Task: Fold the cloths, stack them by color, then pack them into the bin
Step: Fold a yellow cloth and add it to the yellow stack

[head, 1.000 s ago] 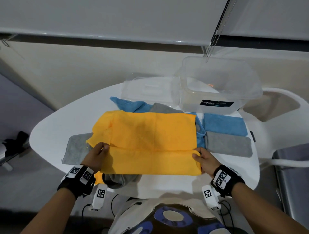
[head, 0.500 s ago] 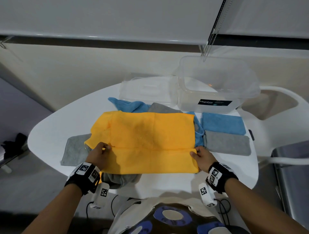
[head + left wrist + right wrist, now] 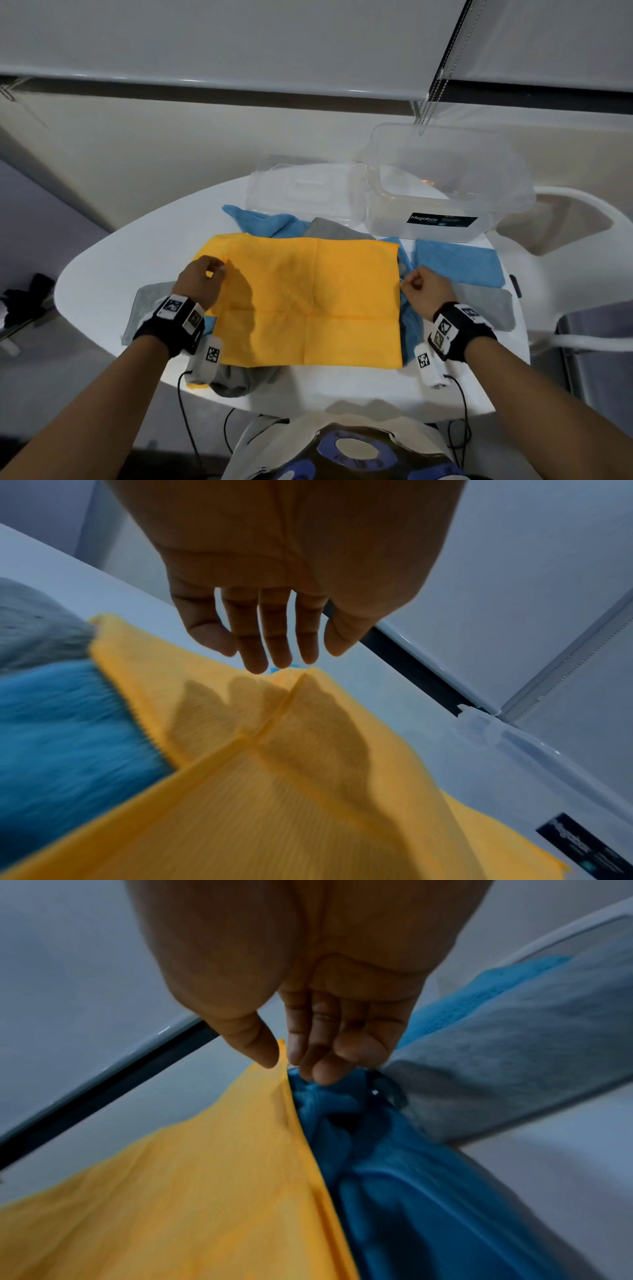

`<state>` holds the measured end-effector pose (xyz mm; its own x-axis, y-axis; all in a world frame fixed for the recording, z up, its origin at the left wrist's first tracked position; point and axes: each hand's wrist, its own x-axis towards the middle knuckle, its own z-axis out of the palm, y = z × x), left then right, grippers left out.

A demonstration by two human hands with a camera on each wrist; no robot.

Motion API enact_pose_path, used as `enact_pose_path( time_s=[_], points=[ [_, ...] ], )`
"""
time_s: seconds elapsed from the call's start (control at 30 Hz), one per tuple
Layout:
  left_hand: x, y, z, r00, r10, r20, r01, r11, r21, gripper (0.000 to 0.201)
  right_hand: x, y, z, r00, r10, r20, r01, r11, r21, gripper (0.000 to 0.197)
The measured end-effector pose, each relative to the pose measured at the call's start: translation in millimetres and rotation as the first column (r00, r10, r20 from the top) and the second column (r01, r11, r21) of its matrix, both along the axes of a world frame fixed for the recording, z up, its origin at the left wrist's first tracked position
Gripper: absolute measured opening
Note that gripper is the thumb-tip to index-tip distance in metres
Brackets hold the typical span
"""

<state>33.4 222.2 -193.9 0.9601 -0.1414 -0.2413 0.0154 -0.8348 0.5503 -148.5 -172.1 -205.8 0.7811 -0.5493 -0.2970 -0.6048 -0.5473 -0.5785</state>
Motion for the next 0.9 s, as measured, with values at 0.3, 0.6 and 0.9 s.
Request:
enact_pose_path(
  time_s=[0.3, 0.6, 0.9],
  points=[
    [58.4, -47.9, 1.4, 0.987, 0.058, -0.149, -0.047, 0.996, 0.078, 0.046, 63.5, -8.4, -1.5, 0.997, -0.071, 0.020, 0.066, 0.980, 0.190, 0.054],
    [56.8, -42.6, 20.6, 0.998, 0.008, 0.054, -0.009, 1.000, 0.006, 0.036, 61.9, -14.0, 2.6, 0.975, -0.052, 0.218, 0.028, 0.993, 0.112, 0.016],
    [5.9, 1.9, 27.4, 0.986, -0.106, 0.128, 0.121, 0.986, -0.116, 0.027, 5.0, -13.6, -10.0, 0.967, -0.027, 0.252, -0.069, 0.929, 0.364, 0.028]
  ],
)
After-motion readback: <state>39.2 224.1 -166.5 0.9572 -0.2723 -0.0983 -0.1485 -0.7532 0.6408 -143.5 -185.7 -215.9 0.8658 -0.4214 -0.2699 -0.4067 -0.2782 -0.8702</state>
